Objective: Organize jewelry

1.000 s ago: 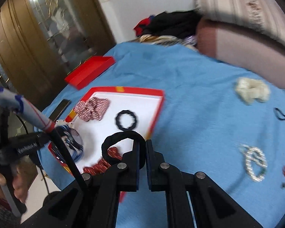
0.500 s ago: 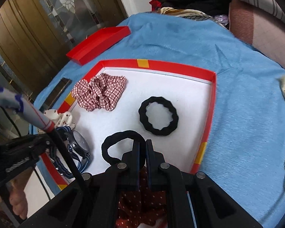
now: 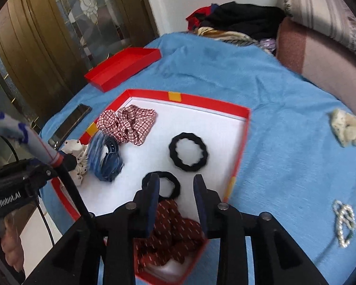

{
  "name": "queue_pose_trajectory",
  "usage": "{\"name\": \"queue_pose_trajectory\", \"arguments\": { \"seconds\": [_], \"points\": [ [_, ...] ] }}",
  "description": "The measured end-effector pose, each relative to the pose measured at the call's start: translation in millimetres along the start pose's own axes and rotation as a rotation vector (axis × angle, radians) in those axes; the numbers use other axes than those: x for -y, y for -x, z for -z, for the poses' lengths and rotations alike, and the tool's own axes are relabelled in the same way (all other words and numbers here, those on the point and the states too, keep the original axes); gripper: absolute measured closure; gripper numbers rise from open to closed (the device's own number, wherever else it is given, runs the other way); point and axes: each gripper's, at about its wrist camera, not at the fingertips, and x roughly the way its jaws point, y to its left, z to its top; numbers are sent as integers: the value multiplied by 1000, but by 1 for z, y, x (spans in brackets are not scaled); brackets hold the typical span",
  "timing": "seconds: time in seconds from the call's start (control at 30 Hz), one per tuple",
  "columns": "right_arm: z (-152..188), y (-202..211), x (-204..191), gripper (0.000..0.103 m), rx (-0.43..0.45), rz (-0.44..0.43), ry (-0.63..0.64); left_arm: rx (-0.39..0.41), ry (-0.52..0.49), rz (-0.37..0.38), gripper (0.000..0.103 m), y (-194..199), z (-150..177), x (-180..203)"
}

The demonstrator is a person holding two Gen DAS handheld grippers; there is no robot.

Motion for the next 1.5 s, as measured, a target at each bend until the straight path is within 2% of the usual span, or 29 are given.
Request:
{"name": "queue_pose_trajectory", "arguments": {
  "seconds": [0.17, 0.43, 0.67, 0.87, 1.03, 1.5],
  "points": [
    [23, 41, 21, 65, 34, 45, -30, 23, 5, -17, 63, 19, 3, 5],
    [78, 94, 67, 64, 55, 100, -131, 14, 14, -37, 61, 41, 22, 18],
    [118, 127, 101, 64, 65, 147, -226, 41, -102, -43, 54, 63, 42, 71],
    [145, 151, 132, 63, 86, 205, -308, 73, -244, -49, 52, 73, 57, 127],
    [166, 168, 160, 62, 100, 241, -385, 79, -321, -37, 51, 73, 66, 158],
    [215, 196, 234, 62, 117, 331, -551, 5, -405, -23, 50, 41, 78, 213]
  ]
}}
